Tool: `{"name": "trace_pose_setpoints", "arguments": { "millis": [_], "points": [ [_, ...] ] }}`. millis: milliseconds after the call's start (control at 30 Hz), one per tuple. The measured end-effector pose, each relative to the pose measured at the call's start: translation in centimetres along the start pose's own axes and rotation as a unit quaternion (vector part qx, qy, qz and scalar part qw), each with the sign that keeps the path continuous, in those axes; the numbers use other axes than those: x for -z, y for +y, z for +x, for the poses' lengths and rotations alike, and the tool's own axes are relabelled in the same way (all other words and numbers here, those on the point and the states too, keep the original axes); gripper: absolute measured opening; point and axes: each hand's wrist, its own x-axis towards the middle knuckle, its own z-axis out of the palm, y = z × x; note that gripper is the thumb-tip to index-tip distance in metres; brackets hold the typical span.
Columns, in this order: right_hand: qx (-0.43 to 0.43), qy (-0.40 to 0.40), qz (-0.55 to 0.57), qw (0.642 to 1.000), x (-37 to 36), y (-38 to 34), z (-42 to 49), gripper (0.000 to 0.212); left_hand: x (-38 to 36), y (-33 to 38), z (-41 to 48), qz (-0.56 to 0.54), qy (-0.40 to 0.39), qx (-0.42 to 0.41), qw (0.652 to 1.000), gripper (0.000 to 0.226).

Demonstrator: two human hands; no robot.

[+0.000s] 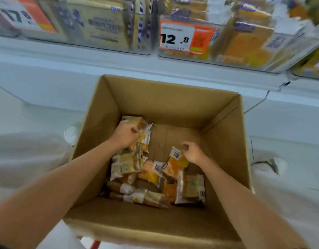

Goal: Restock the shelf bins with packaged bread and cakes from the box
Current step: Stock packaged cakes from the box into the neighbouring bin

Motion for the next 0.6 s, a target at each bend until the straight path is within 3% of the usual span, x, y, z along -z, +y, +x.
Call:
{"name": "trace_pose_setpoints", "arguments": {
  "millis": [133,233,333,433,600],
  "points": [
    [-0.078,-0.057,0.016,0.995,-3.5,3.0,3.2,0.068,-2.6,-3.1,0.2,-0.072,-0.034,0.067,0.995,0.016],
    [-0.125,-0.064,-0.029,0.99,-5.6,5.3,4.7,0.063,-3.6,-4.7,-0.2,-0.069,-0.063,0.089,0.992,0.009],
    [-0.111,-0.045,-0.155,0.981,-5.9,5.9,5.2,0.051,-4.2,-6.1,-0.4,-0.09,-0.09,0.116,0.985,0.007],
    [-0.108,-0.04,-0.104,0.988,-5.1,5.7,6.6,0.07,-4.5,-6.6,-0.7,-0.109,-0.094,0.136,0.98,0.008],
    [-0.056,-0.085,-0.053,0.993,-3.5,3.8,6.0,0.016,-4.3,-6.3,-1.3,-0.131,-0.097,0.145,0.976,0.012]
  ]
}}
